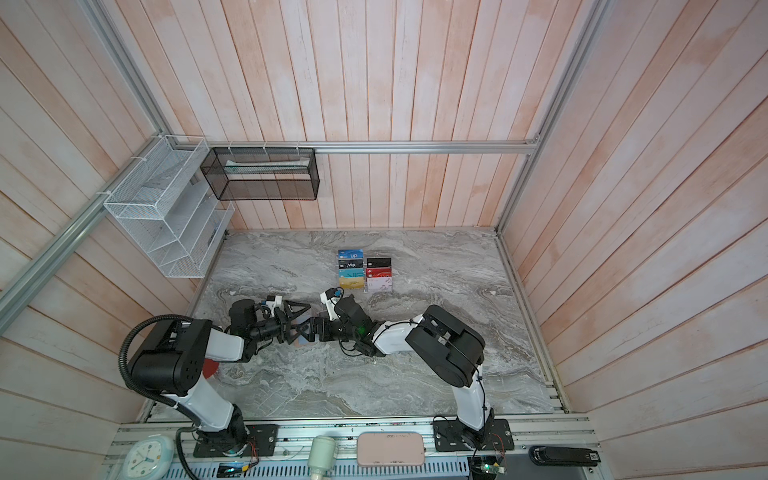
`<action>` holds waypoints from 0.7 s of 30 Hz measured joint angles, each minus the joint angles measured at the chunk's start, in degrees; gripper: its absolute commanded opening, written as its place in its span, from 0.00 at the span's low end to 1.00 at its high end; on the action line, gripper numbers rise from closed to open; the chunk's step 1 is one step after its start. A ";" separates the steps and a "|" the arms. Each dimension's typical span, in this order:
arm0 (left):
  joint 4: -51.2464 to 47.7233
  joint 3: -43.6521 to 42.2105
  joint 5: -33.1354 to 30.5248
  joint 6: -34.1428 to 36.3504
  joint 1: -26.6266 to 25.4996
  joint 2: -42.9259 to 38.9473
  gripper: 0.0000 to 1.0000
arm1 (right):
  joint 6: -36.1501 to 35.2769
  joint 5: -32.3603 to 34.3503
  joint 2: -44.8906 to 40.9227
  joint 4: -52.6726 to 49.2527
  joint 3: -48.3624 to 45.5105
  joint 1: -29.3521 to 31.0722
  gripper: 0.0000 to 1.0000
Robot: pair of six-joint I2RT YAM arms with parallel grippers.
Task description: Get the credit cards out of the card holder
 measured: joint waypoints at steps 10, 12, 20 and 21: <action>1.11 -1.36 0.24 -1.86 1.38 -0.74 1.00 | 0.46 -0.83 0.37 1.29 -0.02 0.09 0.98; 0.35 -1.36 0.09 -1.86 1.44 -1.14 1.00 | 0.44 -0.83 0.37 1.38 -0.02 0.09 0.98; -1.22 -0.79 0.04 -1.42 1.57 -1.36 1.00 | -0.52 -0.37 -1.27 0.44 -2.56 -0.33 0.98; -1.46 -0.57 0.04 -1.36 1.55 -1.27 1.00 | -0.68 -0.33 -1.95 0.22 -3.58 -0.72 0.98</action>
